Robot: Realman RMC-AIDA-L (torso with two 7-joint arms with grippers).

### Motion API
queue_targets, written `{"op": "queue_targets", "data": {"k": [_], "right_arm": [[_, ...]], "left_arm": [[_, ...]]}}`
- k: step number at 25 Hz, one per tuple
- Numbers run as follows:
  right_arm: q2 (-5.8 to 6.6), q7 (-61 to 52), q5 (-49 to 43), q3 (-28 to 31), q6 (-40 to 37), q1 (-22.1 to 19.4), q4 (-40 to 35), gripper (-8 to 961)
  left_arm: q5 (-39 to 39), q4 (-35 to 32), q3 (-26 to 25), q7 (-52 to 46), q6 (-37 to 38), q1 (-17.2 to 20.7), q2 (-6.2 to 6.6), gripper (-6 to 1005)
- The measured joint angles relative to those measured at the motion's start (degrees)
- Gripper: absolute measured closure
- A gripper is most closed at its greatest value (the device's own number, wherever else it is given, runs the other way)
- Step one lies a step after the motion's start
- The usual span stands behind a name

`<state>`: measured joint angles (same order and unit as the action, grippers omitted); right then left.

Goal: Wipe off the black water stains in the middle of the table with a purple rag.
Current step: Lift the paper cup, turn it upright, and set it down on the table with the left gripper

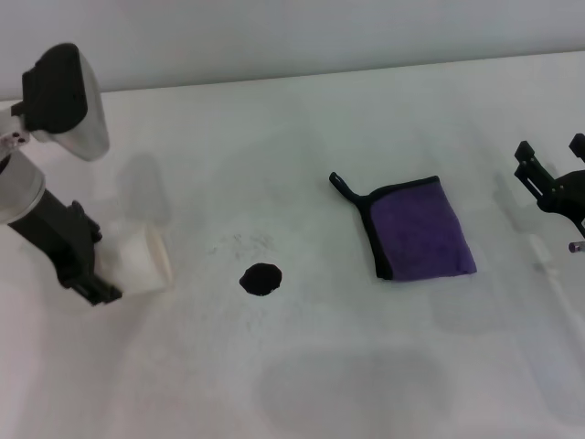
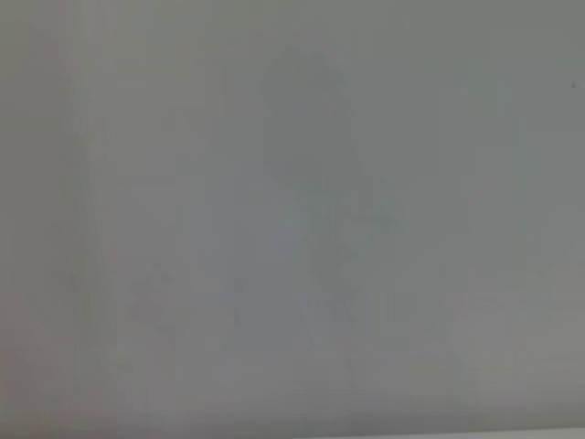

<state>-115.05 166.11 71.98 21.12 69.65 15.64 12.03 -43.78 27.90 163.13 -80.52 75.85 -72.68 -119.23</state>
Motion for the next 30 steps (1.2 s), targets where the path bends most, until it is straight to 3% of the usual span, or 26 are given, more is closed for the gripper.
{"op": "queue_targets", "data": {"k": [5, 12, 17, 21, 30], "right_arm": [[0.0, 0.0, 0.0, 0.21, -0.6, 0.0, 0.0, 108], [0.0, 0.0, 0.0, 0.3, -0.65, 0.0, 0.09, 108], [0.0, -0.29, 0.01, 0.41, -0.66, 0.04, 0.06, 108], [0.0, -0.71, 0.05, 0.67, -0.67, 0.35, 0.04, 108], [0.0, -0.76, 0.1, 1.16, -0.71, 0.86, -0.42, 108]], "left_arm": [[8.4, 2.12, 0.01, 0.61, -1.23, -0.29, 0.24, 309], [30.01, 4.97, -0.01, 6.7, -1.16, 2.16, 0.26, 328], [47.58, 4.18, -0.01, 14.16, -0.63, 8.58, 0.25, 327], [55.53, 1.36, -0.07, 18.48, -1.22, 13.61, 0.17, 328], [79.02, -13.98, -0.13, 37.25, -5.5, 29.34, 0.03, 334]]}}
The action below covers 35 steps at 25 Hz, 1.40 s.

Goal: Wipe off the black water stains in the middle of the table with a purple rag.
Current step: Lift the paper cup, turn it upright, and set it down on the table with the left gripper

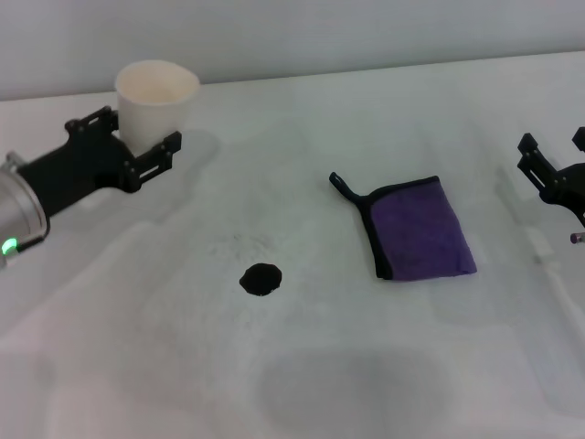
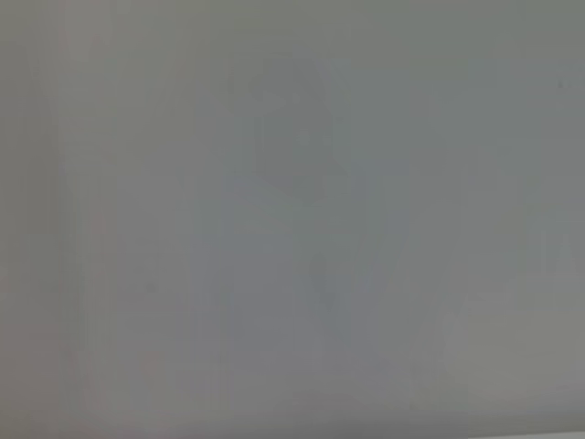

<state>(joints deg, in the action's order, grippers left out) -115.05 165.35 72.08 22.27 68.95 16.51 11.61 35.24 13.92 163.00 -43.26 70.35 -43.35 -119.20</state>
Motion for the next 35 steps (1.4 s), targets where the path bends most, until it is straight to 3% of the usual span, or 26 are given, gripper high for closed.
{"op": "queue_targets", "data": {"k": [7, 12, 17, 24, 35], "right_arm": [[0.0, -0.03, -0.04, -0.03, -0.71, 0.32, -0.37, 108], [0.0, -0.03, -0.03, -0.04, -2.22, 0.35, -0.38, 108], [0.0, -0.03, -0.01, -0.04, -2.47, 0.36, -0.36, 108], [0.0, -0.03, 0.0, -0.04, -2.51, 0.15, -0.42, 108], [0.0, -0.03, -0.01, -0.04, -2.51, 0.32, -0.55, 108]], "left_arm": [[16.37, -13.5, -0.13, 21.61, -1.6, 9.17, -0.17, 334], [24.84, -21.91, -0.24, 31.32, -4.88, 12.9, -0.4, 335], [30.14, -26.56, -0.76, 32.49, -9.75, 14.14, -0.63, 336], [32.57, -27.6, -0.76, 32.2, -19.26, 14.32, -0.68, 337], [32.66, -27.25, -0.84, 32.56, -19.78, 16.51, -0.68, 337]]}}
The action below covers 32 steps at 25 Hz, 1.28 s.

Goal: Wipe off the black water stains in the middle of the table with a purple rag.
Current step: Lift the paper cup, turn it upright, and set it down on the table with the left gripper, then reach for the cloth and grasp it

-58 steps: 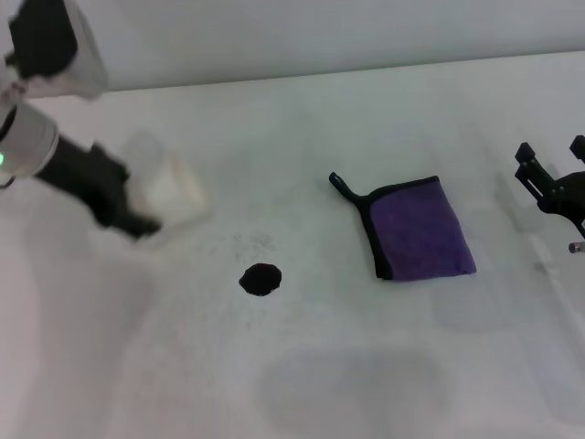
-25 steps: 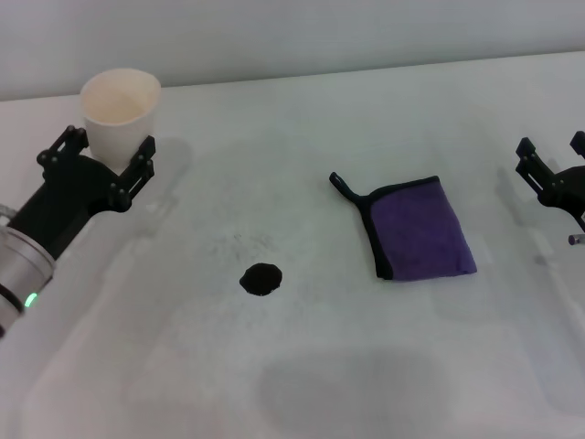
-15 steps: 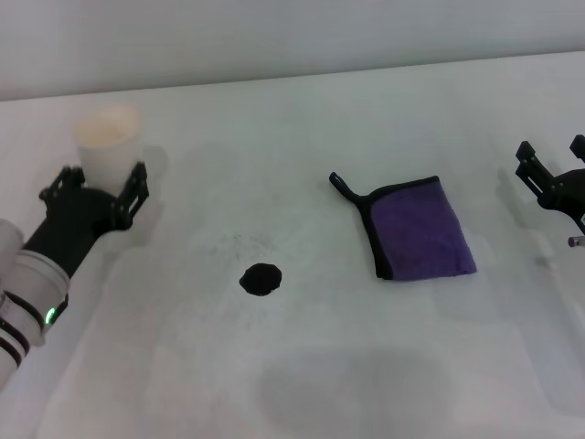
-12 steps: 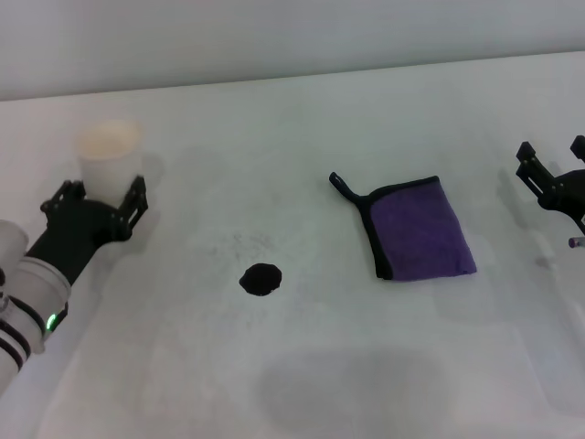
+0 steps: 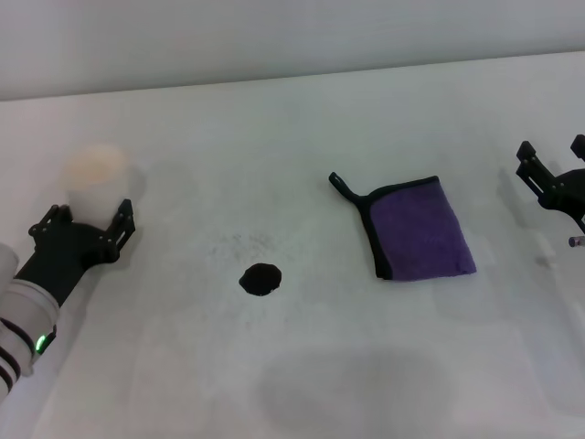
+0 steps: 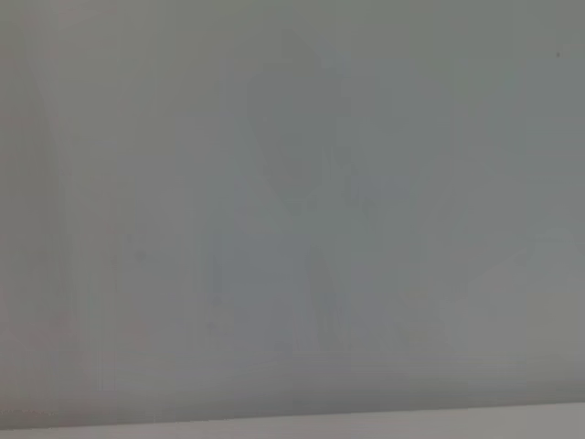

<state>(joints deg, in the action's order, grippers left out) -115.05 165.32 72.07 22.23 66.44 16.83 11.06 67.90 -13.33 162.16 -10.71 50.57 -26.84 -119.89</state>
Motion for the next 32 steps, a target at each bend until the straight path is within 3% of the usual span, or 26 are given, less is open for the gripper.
{"op": "queue_targets", "data": {"k": [17, 21, 32], "right_arm": [[-0.02, 0.0, 0.0, 0.0, 0.07, 0.14, 0.15, 108], [-0.06, 0.0, 0.0, 0.0, 0.05, 0.21, 0.25, 108], [-0.09, 0.0, 0.0, 0.0, 0.25, 0.32, 0.3, 108]], "left_arm": [[1.4, -0.42, 0.03, 0.03, 0.48, 2.7, 0.09, 336], [1.34, -0.95, 0.06, 0.0, 2.97, 4.25, 0.19, 165], [0.82, -1.26, 0.62, 1.47, 9.12, 8.99, 0.22, 109]]}}
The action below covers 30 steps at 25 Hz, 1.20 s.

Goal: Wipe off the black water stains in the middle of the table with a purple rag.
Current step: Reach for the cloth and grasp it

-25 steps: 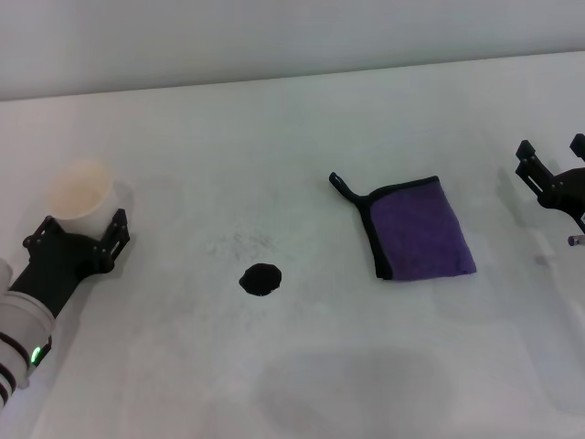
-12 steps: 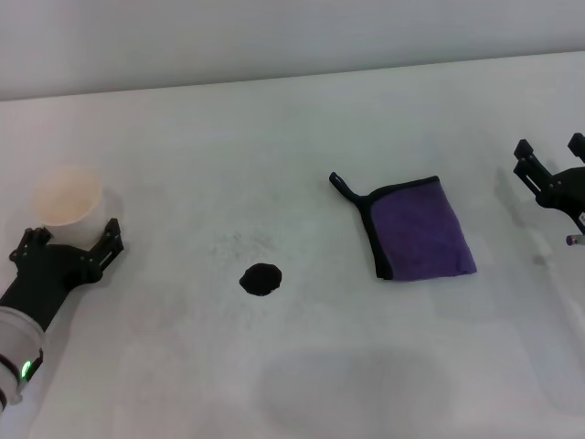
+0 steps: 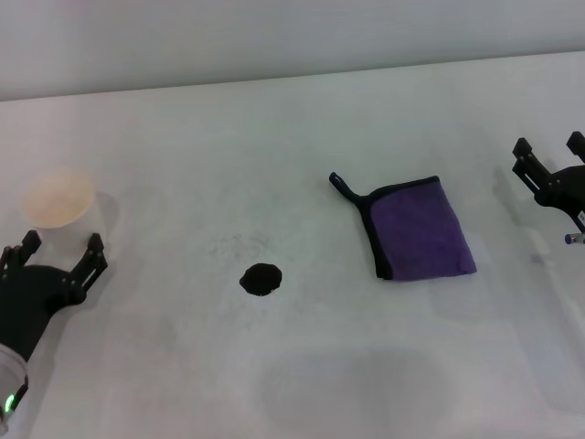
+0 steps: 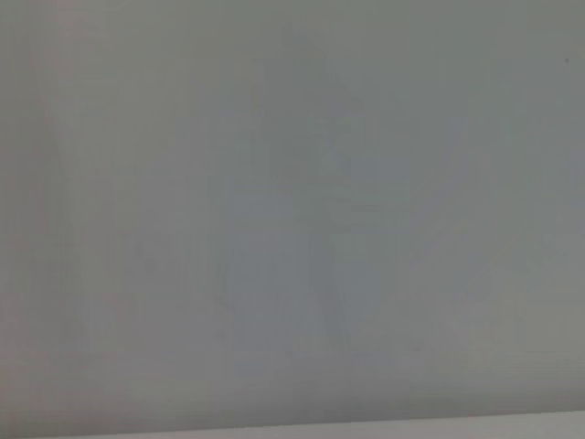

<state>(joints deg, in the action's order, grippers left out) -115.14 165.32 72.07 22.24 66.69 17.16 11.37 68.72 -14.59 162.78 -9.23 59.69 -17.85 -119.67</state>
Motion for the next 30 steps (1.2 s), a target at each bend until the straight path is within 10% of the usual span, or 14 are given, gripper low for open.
{"op": "queue_targets", "data": {"k": [18, 26, 30], "right_arm": [[0.43, -13.23, -3.52, -1.64, 3.72, 2.52, -1.68, 111], [2.21, -41.91, -23.14, -9.96, 6.98, 13.65, -13.61, 112], [1.15, -60.5, -28.0, -23.05, 7.09, 20.24, -25.84, 113]], "left_arm": [[-8.1, -4.84, -0.33, 2.82, 21.76, 11.76, 0.03, 109], [0.55, -3.61, -1.03, 2.72, 23.31, 12.15, 0.09, 109], [1.73, -2.39, -1.08, 1.57, 23.5, 11.85, 0.21, 109]]}}
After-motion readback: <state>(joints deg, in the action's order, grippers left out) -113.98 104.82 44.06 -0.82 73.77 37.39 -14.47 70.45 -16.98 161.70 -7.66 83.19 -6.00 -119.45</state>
